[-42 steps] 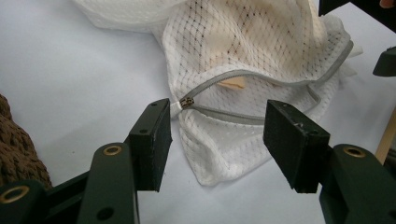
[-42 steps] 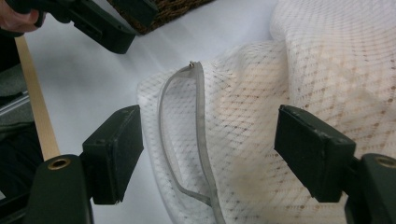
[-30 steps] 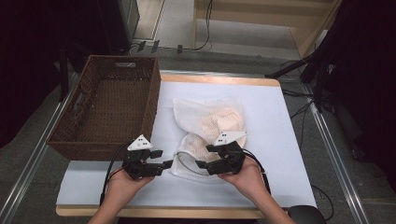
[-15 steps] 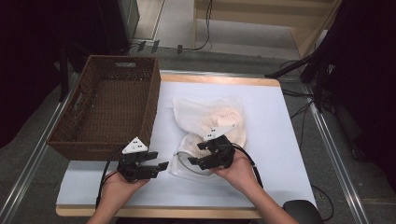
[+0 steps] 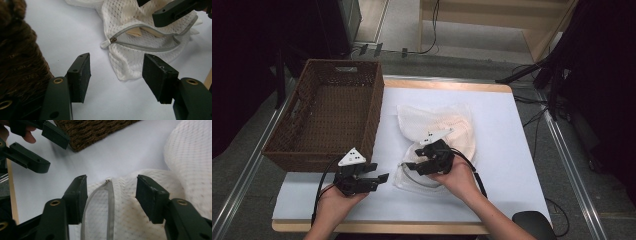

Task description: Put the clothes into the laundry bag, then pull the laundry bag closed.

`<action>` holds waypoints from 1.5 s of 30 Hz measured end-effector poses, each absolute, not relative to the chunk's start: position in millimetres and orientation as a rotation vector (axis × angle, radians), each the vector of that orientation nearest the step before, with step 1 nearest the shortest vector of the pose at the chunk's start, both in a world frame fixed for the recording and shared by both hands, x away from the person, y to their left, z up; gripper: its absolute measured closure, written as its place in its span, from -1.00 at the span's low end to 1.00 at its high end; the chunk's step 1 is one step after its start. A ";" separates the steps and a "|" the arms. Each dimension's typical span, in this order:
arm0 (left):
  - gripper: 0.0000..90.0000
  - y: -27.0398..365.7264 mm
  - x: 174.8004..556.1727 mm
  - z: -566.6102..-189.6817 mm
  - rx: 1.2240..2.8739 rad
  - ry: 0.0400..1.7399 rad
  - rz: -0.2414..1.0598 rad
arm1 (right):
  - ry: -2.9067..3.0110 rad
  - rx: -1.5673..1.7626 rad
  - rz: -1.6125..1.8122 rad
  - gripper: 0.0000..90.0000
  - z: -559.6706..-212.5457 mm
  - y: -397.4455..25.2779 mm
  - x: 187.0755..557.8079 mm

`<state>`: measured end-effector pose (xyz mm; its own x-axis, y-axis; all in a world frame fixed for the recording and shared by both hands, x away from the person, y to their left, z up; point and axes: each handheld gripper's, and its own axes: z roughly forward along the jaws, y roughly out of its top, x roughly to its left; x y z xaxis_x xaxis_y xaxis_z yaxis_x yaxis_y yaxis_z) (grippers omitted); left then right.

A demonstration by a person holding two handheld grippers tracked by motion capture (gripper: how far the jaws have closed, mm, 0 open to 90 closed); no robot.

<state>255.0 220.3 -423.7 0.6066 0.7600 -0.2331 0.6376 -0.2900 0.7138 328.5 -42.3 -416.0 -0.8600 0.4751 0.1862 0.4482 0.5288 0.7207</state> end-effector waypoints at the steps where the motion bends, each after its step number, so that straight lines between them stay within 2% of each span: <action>1: -0.10 220.3 255.0 -423.7 2.018 1.103 0.191 | 2.717 0.824 1.264 0.02 -415.9 -39.9 329.2; 17: -0.10 222.8 253.4 -424.1 2.011 1.112 0.199 | 2.768 0.836 1.161 0.26 -439.2 -6.6 339.7; 26: -0.10 220.0 253.8 -425.3 2.018 1.098 0.196 | 2.792 0.840 1.089 0.36 -456.3 -6.6 341.8; 28: -0.10 219.3 253.5 -425.2 2.017 1.100 0.194 | 2.799 0.833 1.064 0.42 -460.8 -6.5 341.0; 30: -0.10 218.6 253.6 -424.9 2.019 1.099 0.191 | 2.771 0.816 1.071 0.56 -463.2 -7.6 338.7; 32: -0.10 217.4 254.0 -425.0 2.021 1.098 0.190 | 2.781 0.815 1.076 0.81 -463.4 -8.0 337.7; 33: -0.10 215.8 253.9 -425.2 2.021 1.100 0.187 | 2.785 0.815 1.076 0.87 -463.3 -8.4 337.4; 45: -0.10 204.4 256.9 -426.4 2.048 1.062 0.177 | 2.768 0.832 1.174 0.88 -445.1 -14.8 334.5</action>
<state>256.9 204.4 -426.4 0.6373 0.7373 -0.2240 0.6244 -0.3237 0.7108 334.5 -14.8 -445.1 -0.8574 0.4815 0.1816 0.4652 0.5744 0.6736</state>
